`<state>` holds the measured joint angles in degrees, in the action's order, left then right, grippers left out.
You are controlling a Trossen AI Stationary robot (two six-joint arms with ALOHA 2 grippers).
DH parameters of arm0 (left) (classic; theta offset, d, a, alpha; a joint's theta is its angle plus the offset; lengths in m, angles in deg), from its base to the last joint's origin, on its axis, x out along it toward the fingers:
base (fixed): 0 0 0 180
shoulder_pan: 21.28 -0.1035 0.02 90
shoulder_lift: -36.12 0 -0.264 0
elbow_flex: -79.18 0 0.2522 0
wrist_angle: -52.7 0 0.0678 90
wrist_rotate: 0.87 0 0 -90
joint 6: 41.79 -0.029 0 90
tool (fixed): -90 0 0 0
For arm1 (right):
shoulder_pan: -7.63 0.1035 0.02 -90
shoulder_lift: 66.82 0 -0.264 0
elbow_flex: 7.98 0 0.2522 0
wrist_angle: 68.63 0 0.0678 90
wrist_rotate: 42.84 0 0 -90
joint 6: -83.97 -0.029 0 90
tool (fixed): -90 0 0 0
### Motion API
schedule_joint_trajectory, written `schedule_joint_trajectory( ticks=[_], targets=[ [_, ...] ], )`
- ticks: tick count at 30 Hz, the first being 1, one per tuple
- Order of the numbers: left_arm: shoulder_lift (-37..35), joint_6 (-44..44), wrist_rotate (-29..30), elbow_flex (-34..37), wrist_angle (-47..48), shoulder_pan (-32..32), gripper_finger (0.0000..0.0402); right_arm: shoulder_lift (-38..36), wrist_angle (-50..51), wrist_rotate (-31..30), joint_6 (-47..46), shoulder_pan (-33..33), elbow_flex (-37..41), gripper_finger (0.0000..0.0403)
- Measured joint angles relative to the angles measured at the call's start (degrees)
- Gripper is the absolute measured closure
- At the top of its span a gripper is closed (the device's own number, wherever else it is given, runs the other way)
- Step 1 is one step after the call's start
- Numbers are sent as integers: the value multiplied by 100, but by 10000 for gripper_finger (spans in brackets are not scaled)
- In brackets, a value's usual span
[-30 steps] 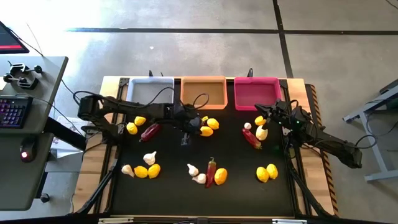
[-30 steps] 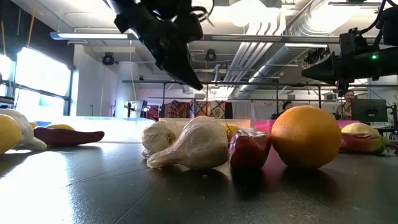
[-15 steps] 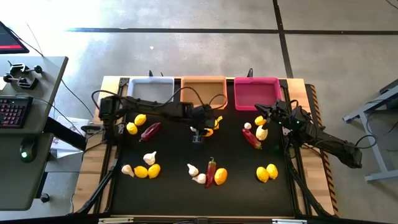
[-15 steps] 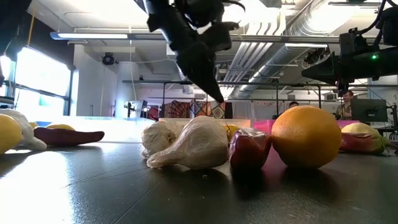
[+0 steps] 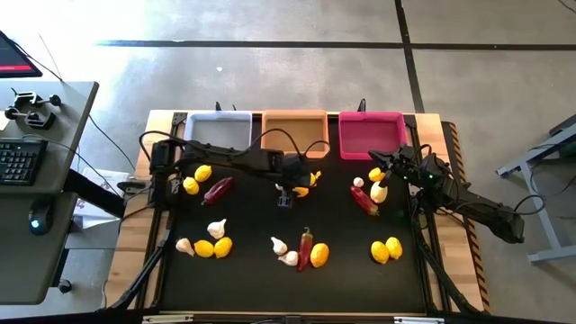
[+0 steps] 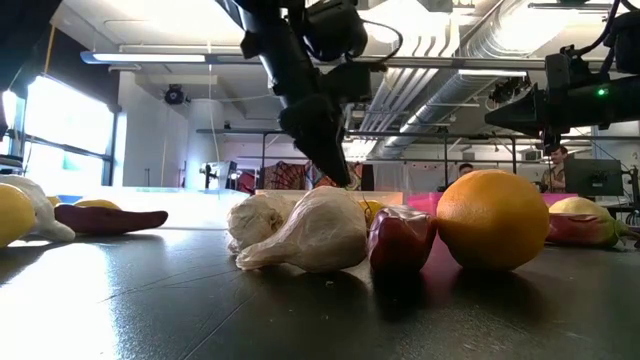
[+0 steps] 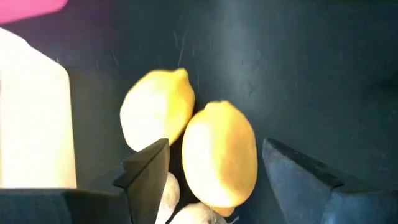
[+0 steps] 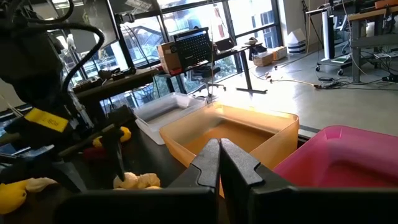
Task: Sort produce into baskets
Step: Put the white garlic into the orange bin
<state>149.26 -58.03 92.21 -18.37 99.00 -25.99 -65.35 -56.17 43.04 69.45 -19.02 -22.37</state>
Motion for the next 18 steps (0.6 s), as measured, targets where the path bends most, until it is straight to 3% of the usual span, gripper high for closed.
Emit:
schedule_joint_trajectory(
  ticks=[18],
  targets=[
    [107, -212, -26, 127, -110, -75, 151, 2, -2, 0, 0, 2, 0, 402]
  ],
)
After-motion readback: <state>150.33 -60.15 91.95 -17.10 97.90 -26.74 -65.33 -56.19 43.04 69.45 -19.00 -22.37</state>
